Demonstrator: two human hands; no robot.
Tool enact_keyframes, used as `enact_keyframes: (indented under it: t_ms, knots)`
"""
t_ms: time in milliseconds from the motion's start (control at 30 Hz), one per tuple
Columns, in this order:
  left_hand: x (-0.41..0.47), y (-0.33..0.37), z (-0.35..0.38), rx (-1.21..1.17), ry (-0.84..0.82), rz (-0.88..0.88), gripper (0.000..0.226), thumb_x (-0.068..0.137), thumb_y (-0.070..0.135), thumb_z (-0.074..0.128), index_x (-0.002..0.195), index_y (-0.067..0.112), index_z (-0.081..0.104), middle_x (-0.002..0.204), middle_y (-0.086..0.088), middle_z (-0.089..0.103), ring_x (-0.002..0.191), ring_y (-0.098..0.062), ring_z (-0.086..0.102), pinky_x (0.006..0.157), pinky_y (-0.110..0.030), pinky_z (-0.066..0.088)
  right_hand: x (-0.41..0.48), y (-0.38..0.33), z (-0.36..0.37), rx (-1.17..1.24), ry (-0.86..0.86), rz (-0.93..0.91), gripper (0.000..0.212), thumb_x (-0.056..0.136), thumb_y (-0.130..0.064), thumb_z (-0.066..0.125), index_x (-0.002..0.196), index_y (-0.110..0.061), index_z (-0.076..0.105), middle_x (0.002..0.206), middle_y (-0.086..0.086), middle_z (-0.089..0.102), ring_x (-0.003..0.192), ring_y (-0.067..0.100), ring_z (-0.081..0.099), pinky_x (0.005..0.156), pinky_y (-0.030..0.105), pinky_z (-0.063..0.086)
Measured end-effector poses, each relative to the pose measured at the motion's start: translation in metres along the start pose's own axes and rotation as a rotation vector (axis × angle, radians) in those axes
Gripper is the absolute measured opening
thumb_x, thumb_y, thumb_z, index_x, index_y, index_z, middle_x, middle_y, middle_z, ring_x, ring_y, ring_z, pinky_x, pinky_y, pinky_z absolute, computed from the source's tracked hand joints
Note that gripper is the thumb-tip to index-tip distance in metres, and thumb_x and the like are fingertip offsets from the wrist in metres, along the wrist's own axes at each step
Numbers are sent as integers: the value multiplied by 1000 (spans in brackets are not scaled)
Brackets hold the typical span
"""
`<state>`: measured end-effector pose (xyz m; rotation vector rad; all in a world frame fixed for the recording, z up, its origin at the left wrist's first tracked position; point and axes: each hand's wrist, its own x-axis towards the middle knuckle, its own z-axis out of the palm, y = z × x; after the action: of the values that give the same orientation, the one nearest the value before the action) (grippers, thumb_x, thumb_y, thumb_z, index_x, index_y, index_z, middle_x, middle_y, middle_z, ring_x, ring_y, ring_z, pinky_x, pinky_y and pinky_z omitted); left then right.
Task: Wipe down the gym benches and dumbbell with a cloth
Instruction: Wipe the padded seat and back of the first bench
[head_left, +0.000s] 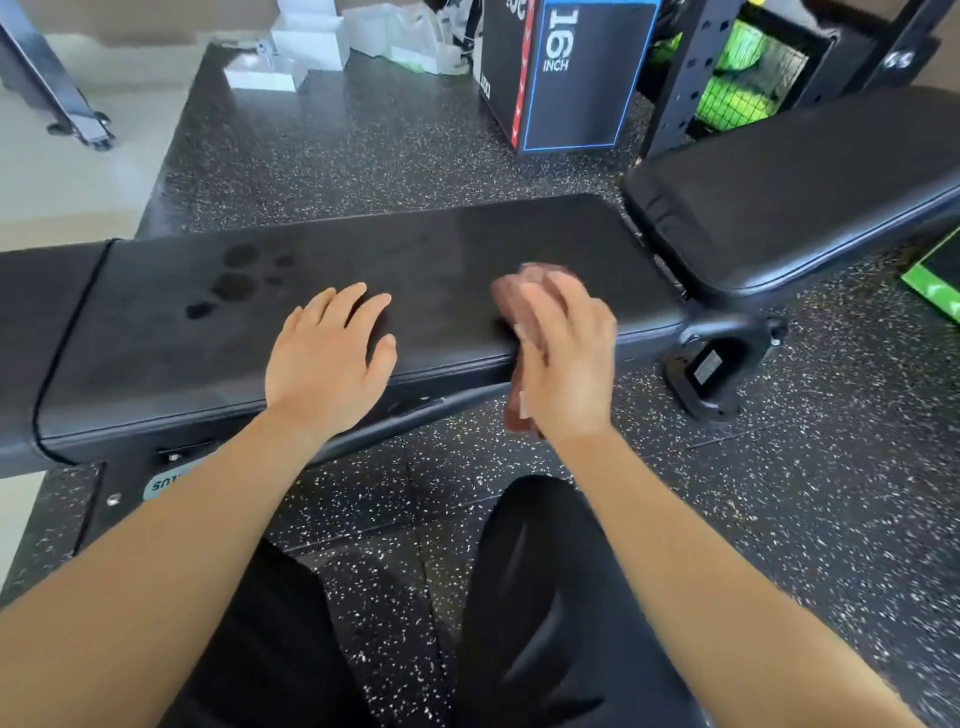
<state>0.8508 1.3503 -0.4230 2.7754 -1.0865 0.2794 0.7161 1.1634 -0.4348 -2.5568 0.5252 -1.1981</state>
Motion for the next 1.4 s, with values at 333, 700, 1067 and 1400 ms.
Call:
enact_keyframes:
  t_ms: [333,700,1067,1400]
  knots:
    - [0,3,0,7,-3,-11,60,89,48,17,139,22,39,147,-4,39,136,-30,32,110,-49,28,0,53,-15,-71,40,-59,41,87,-4,56,127,-15,56,133,13,52,101,37,49,96,42,42]
    - [-1,4,-4,-14,-34,0,54,93,44,25,140,21,39,148,-5,38,136,-31,31,110,-47,28,2,35,-16,9,95,91,31,91,-8,55,121,-12,59,132,14,50,108,33,48,97,29,29]
    - [-2,-86,-27,-172,-69,-140,49,96,37,38,142,17,38,153,-6,30,141,-24,23,117,-41,16,43,-94,49,-35,-425,86,41,88,-26,56,128,-28,47,138,1,39,112,35,40,86,46,41]
    - [11,-80,-23,-186,-165,-189,56,95,45,37,146,23,27,157,5,17,144,-18,11,115,-52,6,32,-91,44,-51,-498,18,54,82,-21,63,131,-31,41,144,-3,30,116,31,34,87,43,41]
